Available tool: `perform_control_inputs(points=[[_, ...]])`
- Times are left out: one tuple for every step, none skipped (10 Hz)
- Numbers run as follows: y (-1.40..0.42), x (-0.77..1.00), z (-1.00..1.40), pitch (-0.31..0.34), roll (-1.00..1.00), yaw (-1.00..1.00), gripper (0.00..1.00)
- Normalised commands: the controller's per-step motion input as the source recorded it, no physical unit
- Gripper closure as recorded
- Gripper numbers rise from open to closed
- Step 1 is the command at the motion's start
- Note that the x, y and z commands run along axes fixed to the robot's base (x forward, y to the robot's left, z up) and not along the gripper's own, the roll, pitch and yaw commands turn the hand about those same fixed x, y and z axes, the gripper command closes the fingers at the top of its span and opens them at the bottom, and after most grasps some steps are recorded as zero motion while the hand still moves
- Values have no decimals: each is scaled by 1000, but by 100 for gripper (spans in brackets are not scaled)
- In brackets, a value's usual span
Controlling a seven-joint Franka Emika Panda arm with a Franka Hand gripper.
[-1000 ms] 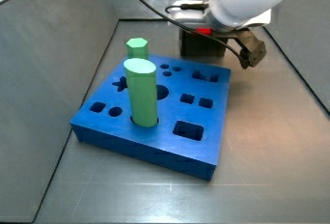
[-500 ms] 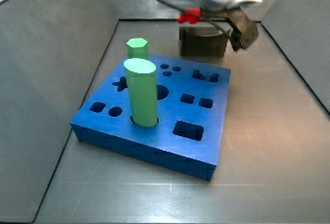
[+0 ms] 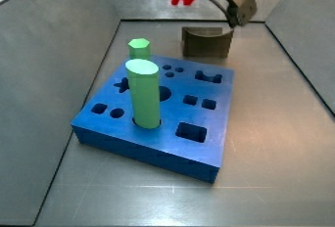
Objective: Pick up the square-circle object. Move up. Place the square-circle object on the fixture. Regrasp the square-circle object. Rotate the square-circle object. Move to above the board. Insert the square-circle object.
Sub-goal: Rotate the square-circle object.
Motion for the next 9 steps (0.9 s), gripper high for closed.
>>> perform_control_inputs(points=[[68,-1000,933,-126,-152,-105,100],[61,-1000,873,-104,-156,-122,100],[58,-1000,840,-94,-158,-125,100],[55,-1000,738,-70,-162,-125,100],[52,-1000,691,-62,-164,-123,100],[50,-1000,576,-50,-167,-112,100],[45,-956,416,-43,-166,-102,100],[38,-881,267,-41,-165,-94,100],[39,-802,123,-47,-164,-86,100]])
